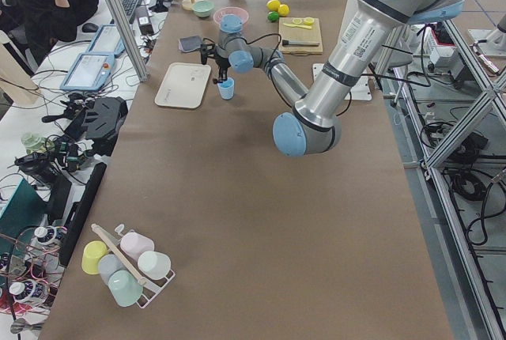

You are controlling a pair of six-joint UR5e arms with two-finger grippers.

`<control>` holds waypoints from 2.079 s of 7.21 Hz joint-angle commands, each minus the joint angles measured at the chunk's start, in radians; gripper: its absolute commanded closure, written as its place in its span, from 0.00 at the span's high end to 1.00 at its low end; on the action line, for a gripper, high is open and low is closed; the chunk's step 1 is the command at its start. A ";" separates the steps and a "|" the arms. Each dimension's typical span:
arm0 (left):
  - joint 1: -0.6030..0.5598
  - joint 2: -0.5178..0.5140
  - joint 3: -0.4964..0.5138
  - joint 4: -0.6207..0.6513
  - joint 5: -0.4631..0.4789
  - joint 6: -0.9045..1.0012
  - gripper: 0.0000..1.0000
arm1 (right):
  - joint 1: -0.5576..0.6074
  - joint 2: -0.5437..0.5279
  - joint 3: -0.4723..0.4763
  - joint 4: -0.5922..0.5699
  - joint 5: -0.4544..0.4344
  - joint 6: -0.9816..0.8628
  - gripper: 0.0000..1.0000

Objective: Put ice and cherries in cup

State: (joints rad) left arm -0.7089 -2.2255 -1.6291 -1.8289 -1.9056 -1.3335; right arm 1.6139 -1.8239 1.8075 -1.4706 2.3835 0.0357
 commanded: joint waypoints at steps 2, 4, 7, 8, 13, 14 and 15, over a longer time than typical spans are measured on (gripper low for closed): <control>0.054 -0.037 -0.014 0.028 0.034 -0.029 0.16 | -0.002 0.012 -0.013 0.001 0.003 0.021 1.00; 0.054 -0.034 -0.012 0.028 0.033 -0.020 0.19 | -0.002 0.012 -0.008 0.001 0.003 0.020 1.00; 0.052 -0.033 -0.005 0.026 0.034 -0.006 0.98 | -0.002 0.012 -0.007 0.003 0.003 0.016 1.00; 0.045 -0.031 -0.009 0.026 0.030 -0.004 0.98 | -0.002 0.012 -0.005 0.003 0.005 0.015 1.00; -0.405 0.358 -0.112 -0.016 -0.171 0.561 0.98 | 0.000 0.012 -0.007 0.030 0.005 0.013 1.00; -0.507 0.422 -0.106 -0.016 -0.275 0.664 0.98 | 0.000 0.011 -0.007 0.030 0.006 0.013 1.00; -0.631 0.526 -0.101 -0.016 -0.396 0.848 0.98 | 0.000 0.012 -0.010 0.030 0.006 0.013 1.00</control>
State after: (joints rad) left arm -1.1984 -1.8077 -1.7369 -1.8431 -2.1689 -0.6798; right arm 1.6137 -1.8123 1.8004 -1.4431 2.3894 0.0489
